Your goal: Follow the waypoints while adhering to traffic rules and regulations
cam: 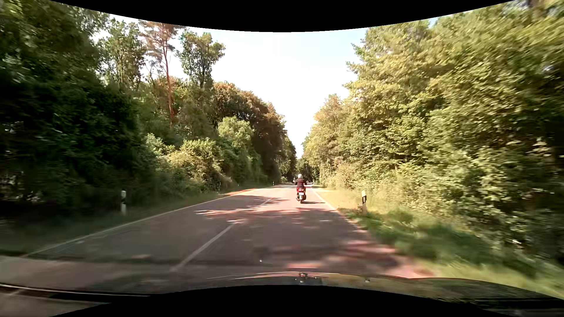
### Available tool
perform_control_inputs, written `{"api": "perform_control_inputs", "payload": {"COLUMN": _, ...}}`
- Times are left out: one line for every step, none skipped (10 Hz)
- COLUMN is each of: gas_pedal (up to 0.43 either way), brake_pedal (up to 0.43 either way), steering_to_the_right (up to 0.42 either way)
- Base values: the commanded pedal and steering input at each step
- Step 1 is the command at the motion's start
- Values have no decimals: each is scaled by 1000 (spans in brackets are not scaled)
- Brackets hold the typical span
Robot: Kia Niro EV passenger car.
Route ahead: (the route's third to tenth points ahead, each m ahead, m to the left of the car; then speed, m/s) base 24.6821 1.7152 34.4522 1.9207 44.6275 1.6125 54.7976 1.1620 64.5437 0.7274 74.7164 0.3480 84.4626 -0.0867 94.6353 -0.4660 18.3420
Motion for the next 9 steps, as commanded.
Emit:
{"api": "perform_control_inputs", "payload": {"gas_pedal": 177, "brake_pedal": 6, "steering_to_the_right": 4}}
{"api": "perform_control_inputs", "payload": {"gas_pedal": 169, "brake_pedal": 6, "steering_to_the_right": 4}}
{"api": "perform_control_inputs", "payload": {"gas_pedal": 150, "brake_pedal": 6, "steering_to_the_right": 4}}
{"api": "perform_control_inputs", "payload": {"gas_pedal": 150, "brake_pedal": 6, "steering_to_the_right": 4}}
{"api": "perform_control_inputs", "payload": {"gas_pedal": 138, "brake_pedal": 6, "steering_to_the_right": 4}}
{"api": "perform_control_inputs", "payload": {"gas_pedal": 138, "brake_pedal": 6, "steering_to_the_right": 4}}
{"api": "perform_control_inputs", "payload": {"gas_pedal": 138, "brake_pedal": 6, "steering_to_the_right": 4}}
{"api": "perform_control_inputs", "payload": {"gas_pedal": 138, "brake_pedal": 6, "steering_to_the_right": 4}}
{"api": "perform_control_inputs", "payload": {"gas_pedal": 138, "brake_pedal": 6, "steering_to_the_right": 4}}
